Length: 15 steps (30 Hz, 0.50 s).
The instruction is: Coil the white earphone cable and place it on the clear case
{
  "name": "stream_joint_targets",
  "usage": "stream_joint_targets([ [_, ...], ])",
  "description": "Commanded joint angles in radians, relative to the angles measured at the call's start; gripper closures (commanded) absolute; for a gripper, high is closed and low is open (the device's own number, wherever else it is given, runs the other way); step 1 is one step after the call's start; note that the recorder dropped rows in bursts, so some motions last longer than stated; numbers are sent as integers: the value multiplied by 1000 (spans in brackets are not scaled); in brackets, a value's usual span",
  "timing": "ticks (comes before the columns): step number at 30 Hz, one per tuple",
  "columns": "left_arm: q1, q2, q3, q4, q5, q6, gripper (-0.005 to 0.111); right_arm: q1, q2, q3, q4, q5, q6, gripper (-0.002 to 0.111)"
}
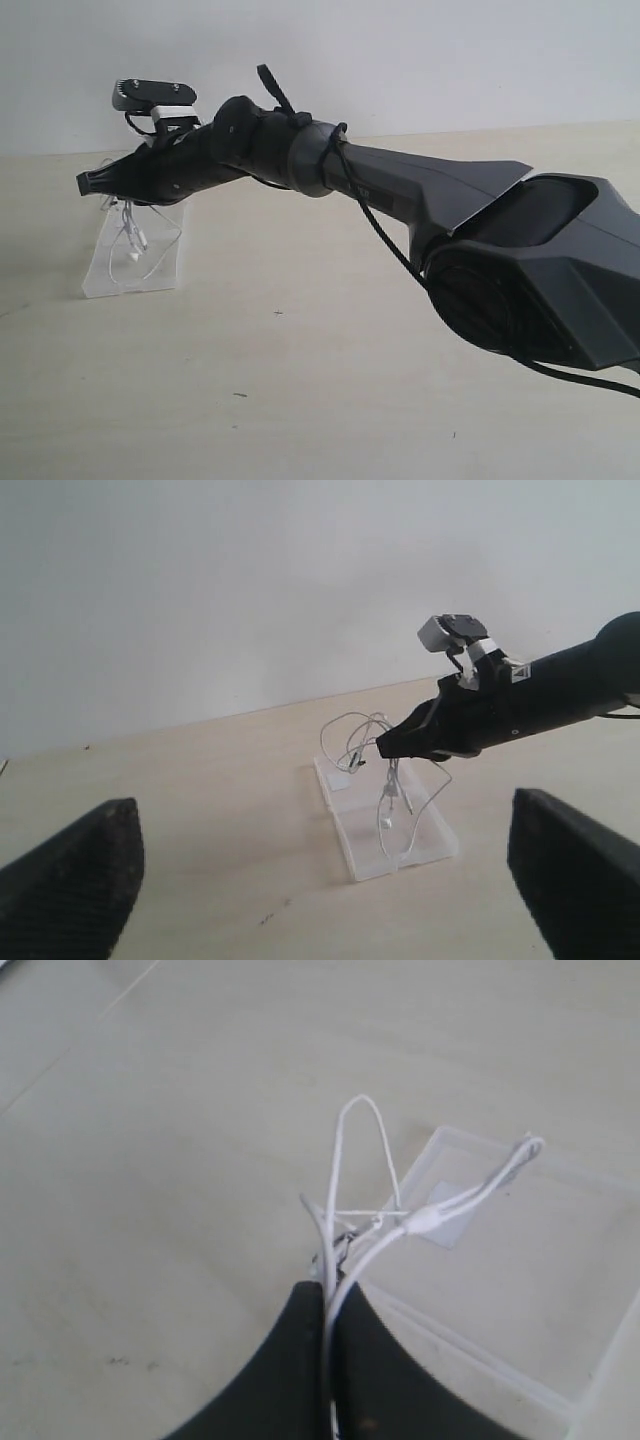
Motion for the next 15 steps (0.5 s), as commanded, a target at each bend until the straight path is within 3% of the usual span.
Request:
stream_joint_targets([
  [1, 2, -4, 2, 5, -4, -7, 12, -3, 2, 3, -90, 42, 84, 108],
  [15, 2, -4, 2, 0, 2, -9, 12, -3, 11, 3, -132, 170, 110, 108],
])
